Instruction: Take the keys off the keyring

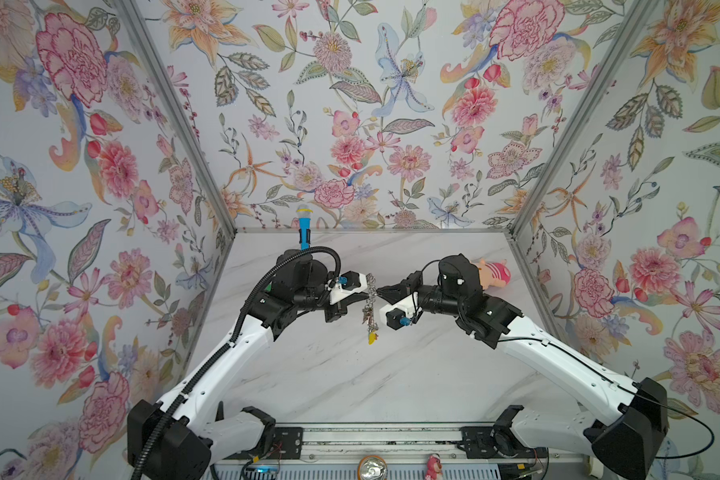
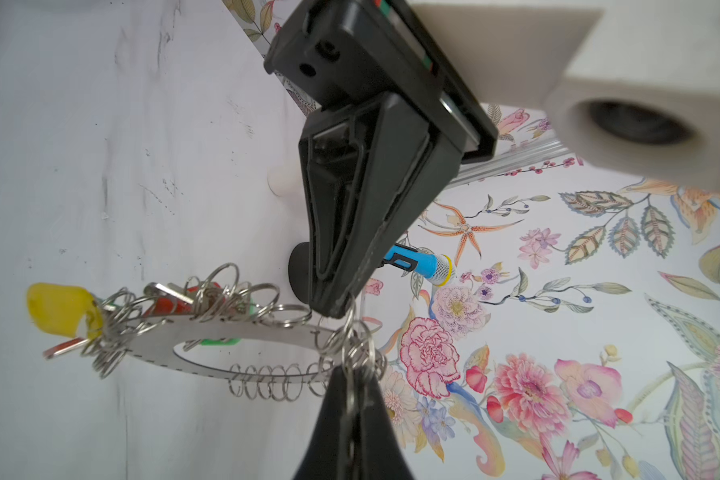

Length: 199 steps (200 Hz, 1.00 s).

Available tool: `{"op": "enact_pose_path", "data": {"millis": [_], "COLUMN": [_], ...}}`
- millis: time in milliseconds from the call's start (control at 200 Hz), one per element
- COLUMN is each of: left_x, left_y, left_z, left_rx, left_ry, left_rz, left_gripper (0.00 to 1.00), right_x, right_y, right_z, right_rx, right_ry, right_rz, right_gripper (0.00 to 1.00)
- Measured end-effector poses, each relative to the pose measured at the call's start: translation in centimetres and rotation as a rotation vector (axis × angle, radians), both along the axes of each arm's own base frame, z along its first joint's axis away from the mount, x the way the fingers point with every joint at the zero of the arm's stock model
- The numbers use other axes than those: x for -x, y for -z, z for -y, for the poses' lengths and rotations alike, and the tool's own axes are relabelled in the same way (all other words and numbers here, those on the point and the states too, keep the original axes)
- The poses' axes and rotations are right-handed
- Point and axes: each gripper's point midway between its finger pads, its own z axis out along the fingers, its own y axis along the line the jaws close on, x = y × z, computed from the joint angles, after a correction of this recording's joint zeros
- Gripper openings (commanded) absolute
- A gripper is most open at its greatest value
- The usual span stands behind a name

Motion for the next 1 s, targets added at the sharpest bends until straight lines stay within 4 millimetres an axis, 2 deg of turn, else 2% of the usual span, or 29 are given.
{"op": "enact_pose_path", "data": {"millis": [110,305,460,831,886,996], "left_x": [-0.2,0.1,0.6,0.6,0.6,0.6], "left_y": [0.0,1.4,1.6,1.2,1.3,1.4], "left_z": [0.0,0.1,-0.2,0.0,0.1,0.3], "left_rx": [0.026,0.086,0.159,0.221,0.222,0.222], "left_ry": [-0.025,-0.053,-0.082,-0.082,-0.074,-0.066], "left_rz": [-0.026,-0.107,-0.143,-0.161,-0.164,-0.168], "left_gripper": [0.00,0.00,0.00,0.00,0.08,0.15], "right_x": [-0.3,-0.7,-0.6,-0.5,-0.4,-0.3], "right_y": [0.0,1.4,2.2,1.0,0.9,0.9], "right_z": [0.1,0.3,0.2,0.0,0.0,0.0], "right_rx": [-0.004,0.012,0.007,-0.048,-0.052,-0.058], "right_ry": [0.019,0.044,0.041,0.041,0.037,0.031], "right_rz": [0.025,0.037,0.042,0.047,0.043,0.035], "right_gripper": [0.00,0.00,0.00,0.00,0.00,0.00]}}
